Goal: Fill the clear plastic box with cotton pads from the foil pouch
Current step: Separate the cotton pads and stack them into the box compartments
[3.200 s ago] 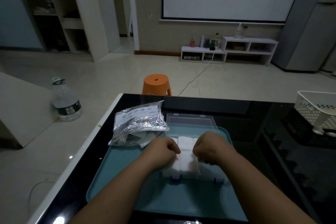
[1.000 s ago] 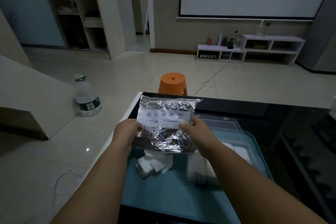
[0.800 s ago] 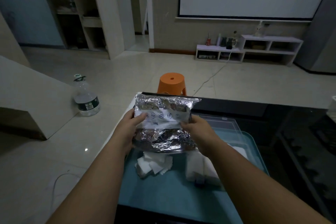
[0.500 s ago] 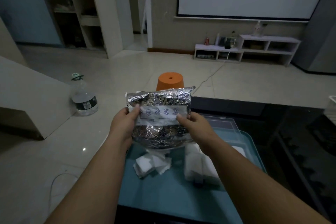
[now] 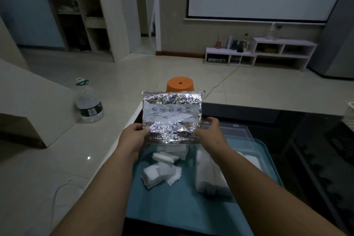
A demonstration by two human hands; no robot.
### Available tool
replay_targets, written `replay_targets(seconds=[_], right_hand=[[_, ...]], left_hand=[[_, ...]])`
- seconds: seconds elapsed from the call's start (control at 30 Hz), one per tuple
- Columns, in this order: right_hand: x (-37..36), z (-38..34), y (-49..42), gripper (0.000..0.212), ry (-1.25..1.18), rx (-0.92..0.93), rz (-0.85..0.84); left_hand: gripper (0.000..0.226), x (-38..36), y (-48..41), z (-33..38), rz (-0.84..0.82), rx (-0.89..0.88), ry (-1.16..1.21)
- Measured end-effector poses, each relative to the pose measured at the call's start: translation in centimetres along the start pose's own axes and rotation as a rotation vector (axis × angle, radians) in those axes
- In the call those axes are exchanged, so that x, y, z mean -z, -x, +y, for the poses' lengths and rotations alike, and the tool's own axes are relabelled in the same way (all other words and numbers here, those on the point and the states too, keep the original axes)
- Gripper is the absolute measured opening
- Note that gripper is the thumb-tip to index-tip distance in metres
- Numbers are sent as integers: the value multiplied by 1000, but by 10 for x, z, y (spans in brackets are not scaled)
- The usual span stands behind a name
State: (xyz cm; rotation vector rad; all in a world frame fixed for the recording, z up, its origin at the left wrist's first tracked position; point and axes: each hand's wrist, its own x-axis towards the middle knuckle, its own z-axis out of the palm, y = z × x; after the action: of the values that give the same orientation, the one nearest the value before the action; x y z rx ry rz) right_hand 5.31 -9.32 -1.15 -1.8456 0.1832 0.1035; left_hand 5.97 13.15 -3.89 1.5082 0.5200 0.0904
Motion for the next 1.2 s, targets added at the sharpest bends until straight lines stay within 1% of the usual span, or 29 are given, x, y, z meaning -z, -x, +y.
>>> replay_targets(seconds=[0.03, 0.1, 0.13, 0.17, 0.23, 0.33, 0.43, 0.53, 0.6, 0.7, 0.77, 0.87, 0.93, 1.0, 1.1, 1.2], right_hand=[[0, 2, -1, 56, 43, -2, 20], [-1, 7, -5, 40, 116, 11, 58], [-2, 9, -6, 33, 140, 16, 70], [-3, 11, -6, 31, 155, 27, 71], [-5, 13, -9, 40, 196, 52, 50], [-8, 13, -11, 52, 300, 89, 6], [-9, 15, -12, 57, 383, 92, -42], [-7, 16, -12, 53, 435, 95, -67], [-5, 15, -10, 49, 485, 119, -36], [-6, 12, -5, 37, 549, 208, 76], [-9, 10, 0, 30, 573, 262, 78], [-16, 12, 6, 31, 637, 323, -7], [-21, 11, 8, 36, 749, 377, -43], [-27, 10, 8, 37, 872, 421, -59], [-35, 9, 9, 31, 1014, 439, -47], [-40, 10, 9, 36, 1094, 434, -34]], left_hand=[[14, -1, -1, -2, 30, -14, -7], [20, -3, -1, -2, 87, -20, -12], [20, -4, 1, -1, 99, -5, 0], [16, -5, 2, 0, 95, 5, 21], [8, -7, 1, 0, 47, 9, 13], [20, -8, 3, -2, -20, -12, -85], [20, -10, 7, -2, -56, -16, -161], [22, -11, 10, -2, -47, -23, -216], [26, -10, 12, -1, -26, -48, -251], [21, -10, 15, 3, 52, -162, -419], [17, -12, 18, 7, 28, -240, -487], [15, -20, 24, 8, -92, -270, -521], [15, -25, 26, 5, -142, -270, -598], [20, -26, 25, 3, -142, -272, -630], [28, -25, 25, 5, -115, -271, -604], [32, -23, 26, 8, -93, -264, -553]])
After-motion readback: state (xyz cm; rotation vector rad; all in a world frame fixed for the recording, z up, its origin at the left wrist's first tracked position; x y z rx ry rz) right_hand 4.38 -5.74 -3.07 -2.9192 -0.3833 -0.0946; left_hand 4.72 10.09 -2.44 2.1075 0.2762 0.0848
